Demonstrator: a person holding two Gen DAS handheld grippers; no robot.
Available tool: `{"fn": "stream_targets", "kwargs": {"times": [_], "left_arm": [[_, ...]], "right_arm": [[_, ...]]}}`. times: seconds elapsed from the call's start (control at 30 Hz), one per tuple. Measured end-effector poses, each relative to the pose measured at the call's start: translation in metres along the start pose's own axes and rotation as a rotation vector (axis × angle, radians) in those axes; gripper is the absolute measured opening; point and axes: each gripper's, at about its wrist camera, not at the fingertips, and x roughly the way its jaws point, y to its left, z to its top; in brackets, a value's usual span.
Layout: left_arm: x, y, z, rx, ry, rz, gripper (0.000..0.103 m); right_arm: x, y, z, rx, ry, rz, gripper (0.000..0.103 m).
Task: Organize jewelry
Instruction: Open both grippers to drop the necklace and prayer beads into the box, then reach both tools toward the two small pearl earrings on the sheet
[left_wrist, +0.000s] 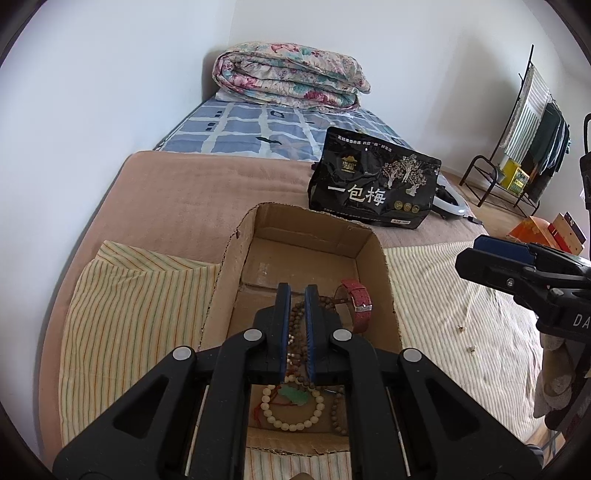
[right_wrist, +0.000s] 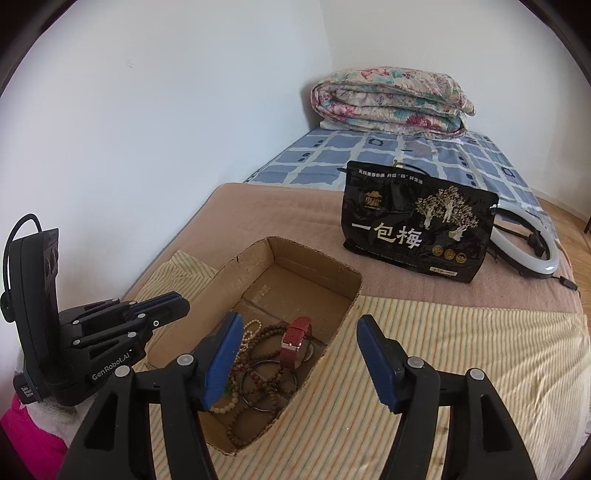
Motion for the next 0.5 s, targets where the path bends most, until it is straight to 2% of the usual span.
{"fn": "stream_targets", "kwargs": {"times": [0.07,0.1,0.2,0.5], "left_arm": [[-0.003,-0.008,-0.001,0.004,-0.004,-0.014,0.026],[-0.005,-0.012,-0.002,0.003,-0.006,-0.025,0.029],[-0.007,-0.029,-0.003,0.015,-0.009,-0.048,0.031],[-0.002,-0.094,-0.013,0.096,0.0,-0.132,0.031]], "right_arm": [[-0.011,-0.007,-0.003,-0.018,-0.02,-0.018,0.072],[-0.016,-0.011,-0.004,-0.026,-0.029,-0.027,0.075],[-0.032,-0.025,-0.01,-0.044,-0.051,-0.047,0.082],[-0.071,-0.088,-0.039,-0.018,-0.078,-0.124,0.087]]}}
